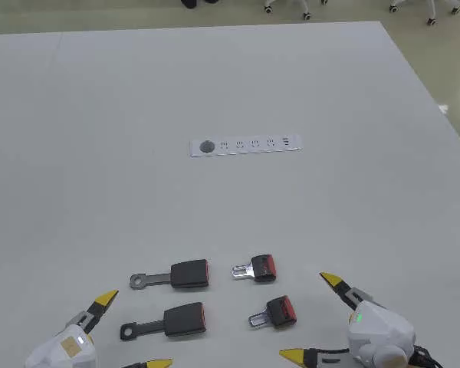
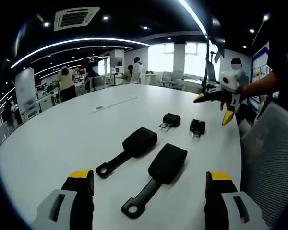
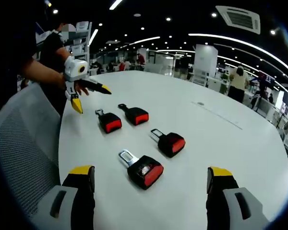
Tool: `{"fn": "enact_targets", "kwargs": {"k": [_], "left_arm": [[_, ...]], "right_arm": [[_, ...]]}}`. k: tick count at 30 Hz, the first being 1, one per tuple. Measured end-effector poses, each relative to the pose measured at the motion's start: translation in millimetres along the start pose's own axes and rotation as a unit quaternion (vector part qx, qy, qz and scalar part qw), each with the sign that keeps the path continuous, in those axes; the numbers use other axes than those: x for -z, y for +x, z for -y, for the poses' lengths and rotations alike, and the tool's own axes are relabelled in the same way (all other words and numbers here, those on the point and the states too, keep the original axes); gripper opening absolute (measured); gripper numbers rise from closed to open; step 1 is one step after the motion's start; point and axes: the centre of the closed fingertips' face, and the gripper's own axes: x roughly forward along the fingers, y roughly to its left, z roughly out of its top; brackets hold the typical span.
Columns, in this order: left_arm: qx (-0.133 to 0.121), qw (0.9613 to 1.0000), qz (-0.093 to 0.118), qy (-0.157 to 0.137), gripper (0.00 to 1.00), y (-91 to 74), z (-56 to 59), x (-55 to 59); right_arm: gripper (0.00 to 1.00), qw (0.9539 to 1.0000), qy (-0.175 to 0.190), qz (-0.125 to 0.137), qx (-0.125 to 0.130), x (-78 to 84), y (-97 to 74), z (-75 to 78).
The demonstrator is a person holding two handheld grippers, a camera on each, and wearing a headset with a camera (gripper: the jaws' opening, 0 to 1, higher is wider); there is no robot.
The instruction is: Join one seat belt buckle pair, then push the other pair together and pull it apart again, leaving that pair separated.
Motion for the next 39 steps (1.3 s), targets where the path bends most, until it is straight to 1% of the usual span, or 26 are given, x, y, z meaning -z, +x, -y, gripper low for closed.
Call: {"fn": "enact_targets", "kwargs": {"k": [7, 14, 23, 39], "left_arm": [[0.001, 1.0, -0.002, 0.002, 0.98, 2.0, 0.0, 2.9], [0.003, 1.0, -0.003, 0.003, 0.97, 2.9, 1.6, 3.5], [0.005, 1.0, -0.003, 0.004, 0.97, 1.2, 4.7, 0.1], [0.011, 0.9999, -0.004, 0.008, 0.97, 1.7, 7.5, -2.5]], "right_arm": [[0.98, 1.0, 0.0, -0.001, 0.0, 1.1, -0.5, 0.1], [0.98, 1.0, 0.001, -0.001, 0.0, 1.5, -1.0, 0.5], [0.98, 1.0, -0.003, -0.001, -0.002, 1.1, -1.5, -0.1], [0.97, 0.9999, -0.01, -0.002, -0.002, 1.4, -3.0, -0.3]]}}
